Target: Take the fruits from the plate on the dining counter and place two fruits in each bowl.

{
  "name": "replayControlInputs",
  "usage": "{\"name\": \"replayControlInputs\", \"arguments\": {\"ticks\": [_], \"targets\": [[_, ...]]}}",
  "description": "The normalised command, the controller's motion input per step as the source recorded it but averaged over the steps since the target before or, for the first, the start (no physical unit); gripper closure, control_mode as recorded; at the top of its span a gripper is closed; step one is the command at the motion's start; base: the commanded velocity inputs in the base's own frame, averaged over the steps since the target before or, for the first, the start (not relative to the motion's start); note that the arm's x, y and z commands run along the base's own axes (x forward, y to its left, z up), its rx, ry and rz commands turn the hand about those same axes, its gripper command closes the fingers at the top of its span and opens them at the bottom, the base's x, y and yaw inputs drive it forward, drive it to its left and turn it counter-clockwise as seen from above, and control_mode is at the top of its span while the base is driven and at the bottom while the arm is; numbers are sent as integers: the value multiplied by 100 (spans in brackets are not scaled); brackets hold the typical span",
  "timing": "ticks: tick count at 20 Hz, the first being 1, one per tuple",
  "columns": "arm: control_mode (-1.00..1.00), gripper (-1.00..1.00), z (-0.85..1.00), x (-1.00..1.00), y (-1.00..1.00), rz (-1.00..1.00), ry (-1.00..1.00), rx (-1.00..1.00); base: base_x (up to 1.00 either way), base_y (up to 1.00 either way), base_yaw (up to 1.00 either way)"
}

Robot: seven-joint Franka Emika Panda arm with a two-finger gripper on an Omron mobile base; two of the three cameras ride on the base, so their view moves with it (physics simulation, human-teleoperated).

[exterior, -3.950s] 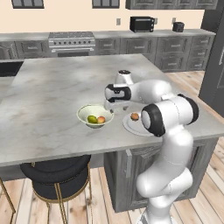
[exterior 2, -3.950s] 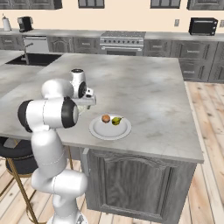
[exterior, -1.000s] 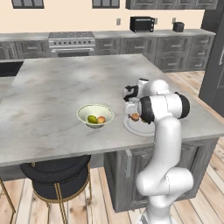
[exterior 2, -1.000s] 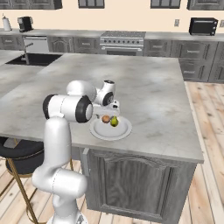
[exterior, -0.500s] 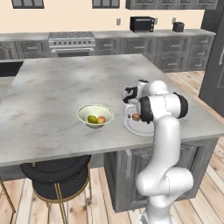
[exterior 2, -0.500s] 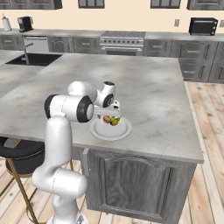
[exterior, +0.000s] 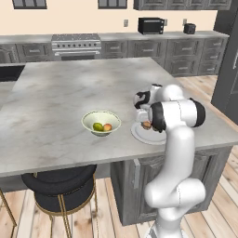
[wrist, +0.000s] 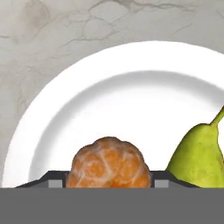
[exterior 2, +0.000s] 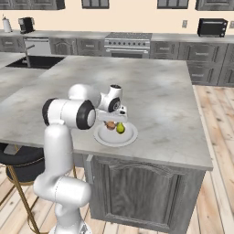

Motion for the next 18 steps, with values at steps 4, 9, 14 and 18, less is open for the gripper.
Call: {"name": "replayControlInputs", "arguments": {"ticks": [4, 9, 14, 18], "targets": [[-100, 100, 42, -60, 1, -2, 0, 0, 0, 0, 0], [-100, 100, 93, -73, 23, -3, 0, 0, 0, 0, 0], [-100, 100, 96, -83, 10, -7, 0, 0, 0, 0, 0], [-100, 100, 66, -82, 0, -10, 0, 0, 0, 0, 0]]}}
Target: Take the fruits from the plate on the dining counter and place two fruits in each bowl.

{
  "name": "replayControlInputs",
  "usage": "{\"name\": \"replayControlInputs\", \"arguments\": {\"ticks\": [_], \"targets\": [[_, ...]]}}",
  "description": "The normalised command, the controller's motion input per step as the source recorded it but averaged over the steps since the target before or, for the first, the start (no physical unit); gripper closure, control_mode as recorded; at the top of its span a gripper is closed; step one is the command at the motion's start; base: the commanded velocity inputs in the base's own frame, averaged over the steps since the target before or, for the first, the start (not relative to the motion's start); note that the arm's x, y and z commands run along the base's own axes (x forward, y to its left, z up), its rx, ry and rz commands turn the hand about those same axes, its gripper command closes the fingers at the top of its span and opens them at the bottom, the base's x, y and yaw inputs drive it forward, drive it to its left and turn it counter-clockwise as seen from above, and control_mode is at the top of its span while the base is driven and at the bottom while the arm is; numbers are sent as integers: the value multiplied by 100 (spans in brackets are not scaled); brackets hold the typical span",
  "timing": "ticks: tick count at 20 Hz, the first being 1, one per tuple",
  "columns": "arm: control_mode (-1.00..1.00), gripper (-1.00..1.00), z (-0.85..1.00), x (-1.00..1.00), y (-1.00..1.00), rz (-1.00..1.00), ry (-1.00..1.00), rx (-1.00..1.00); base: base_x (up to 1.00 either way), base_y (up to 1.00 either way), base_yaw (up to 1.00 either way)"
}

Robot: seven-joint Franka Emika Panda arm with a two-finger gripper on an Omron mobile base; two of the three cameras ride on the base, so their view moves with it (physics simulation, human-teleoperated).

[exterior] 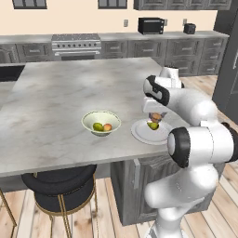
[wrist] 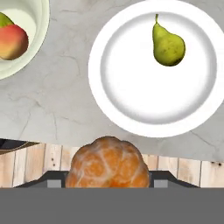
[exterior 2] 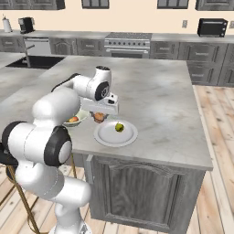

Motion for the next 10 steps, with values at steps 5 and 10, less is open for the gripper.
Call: {"name": "replayControlInputs", "arguments": {"ticks": [5, 10], "targets": [[-100, 100, 37, -53, -6, -7, 0, -2, 0, 0, 0], [-100, 100, 17, -41, -5, -6, 0, -3, 0, 0, 0]]}}
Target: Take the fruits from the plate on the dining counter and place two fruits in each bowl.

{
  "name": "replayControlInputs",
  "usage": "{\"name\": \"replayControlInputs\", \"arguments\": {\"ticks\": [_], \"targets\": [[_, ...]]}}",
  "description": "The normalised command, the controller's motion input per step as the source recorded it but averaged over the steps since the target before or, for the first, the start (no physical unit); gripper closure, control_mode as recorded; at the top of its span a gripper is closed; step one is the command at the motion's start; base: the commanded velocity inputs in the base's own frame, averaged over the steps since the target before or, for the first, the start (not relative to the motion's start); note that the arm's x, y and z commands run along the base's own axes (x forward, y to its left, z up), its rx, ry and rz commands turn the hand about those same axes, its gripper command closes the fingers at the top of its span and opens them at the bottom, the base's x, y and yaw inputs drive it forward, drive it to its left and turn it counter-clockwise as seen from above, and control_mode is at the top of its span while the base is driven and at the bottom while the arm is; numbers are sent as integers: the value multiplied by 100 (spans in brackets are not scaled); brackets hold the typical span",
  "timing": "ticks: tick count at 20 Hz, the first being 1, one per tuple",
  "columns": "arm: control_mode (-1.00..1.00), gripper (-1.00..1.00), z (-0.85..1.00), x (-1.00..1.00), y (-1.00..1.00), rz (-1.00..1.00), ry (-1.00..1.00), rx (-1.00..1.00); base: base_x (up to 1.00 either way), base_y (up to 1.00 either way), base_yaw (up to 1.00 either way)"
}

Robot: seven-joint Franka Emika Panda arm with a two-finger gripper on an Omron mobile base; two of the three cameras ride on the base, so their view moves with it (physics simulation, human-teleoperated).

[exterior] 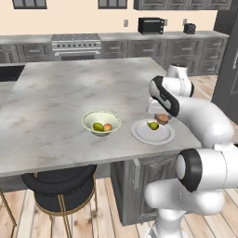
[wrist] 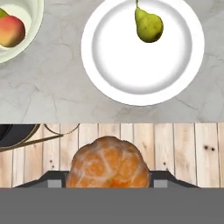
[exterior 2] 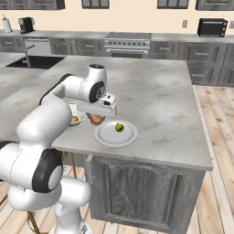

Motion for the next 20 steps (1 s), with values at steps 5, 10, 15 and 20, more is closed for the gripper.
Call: {"name": "replayControlInputs", "arguments": {"ticks": [5, 10, 15, 20], "targets": [[-100, 100, 9, -18, 1, -1, 0, -5, 0, 0, 0], [-100, 100, 0, -28, 7, 0, -2, -6, 0, 0, 0], [100, 100, 0, 0, 0, 0, 0, 0, -93, 16, 0], [100, 100, 0, 0, 0, 0, 0, 0, -40, 100, 0]]}}
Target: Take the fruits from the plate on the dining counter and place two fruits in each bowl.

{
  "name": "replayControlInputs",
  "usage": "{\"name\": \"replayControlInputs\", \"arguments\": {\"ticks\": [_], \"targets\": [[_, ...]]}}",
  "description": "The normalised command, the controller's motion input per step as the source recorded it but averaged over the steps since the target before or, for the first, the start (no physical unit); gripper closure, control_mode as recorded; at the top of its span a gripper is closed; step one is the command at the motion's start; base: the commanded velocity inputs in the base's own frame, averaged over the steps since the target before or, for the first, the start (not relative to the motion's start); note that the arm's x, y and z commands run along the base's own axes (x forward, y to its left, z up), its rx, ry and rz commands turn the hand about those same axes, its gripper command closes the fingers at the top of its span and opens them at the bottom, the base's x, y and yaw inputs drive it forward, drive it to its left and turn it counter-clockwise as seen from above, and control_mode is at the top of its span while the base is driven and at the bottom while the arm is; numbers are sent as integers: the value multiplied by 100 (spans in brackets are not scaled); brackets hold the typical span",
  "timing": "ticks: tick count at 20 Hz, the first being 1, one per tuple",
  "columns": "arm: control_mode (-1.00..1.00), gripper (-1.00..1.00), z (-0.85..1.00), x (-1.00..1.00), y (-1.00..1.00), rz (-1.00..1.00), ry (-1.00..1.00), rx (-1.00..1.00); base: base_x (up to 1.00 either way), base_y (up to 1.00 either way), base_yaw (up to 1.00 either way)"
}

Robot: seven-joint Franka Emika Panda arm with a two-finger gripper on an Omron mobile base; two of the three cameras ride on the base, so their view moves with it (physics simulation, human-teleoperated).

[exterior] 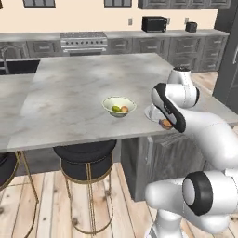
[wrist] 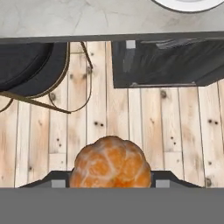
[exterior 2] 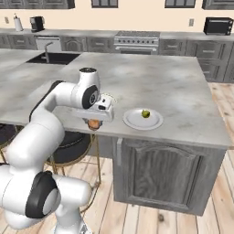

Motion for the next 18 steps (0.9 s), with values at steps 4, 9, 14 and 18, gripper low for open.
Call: {"name": "replayControlInputs", "arguments": {"ticks": [4, 9, 14, 18], "targets": [[100, 100, 0, 0, 0, 0, 0, 0, -9, 100, 0], [100, 100, 0, 0, 0, 0, 0, 0, 2, 100, 3], [100, 100, 0, 0, 0, 0, 0, 0, 9, 100, 4], [100, 100, 0, 0, 0, 0, 0, 0, 12, 100, 4]]}}
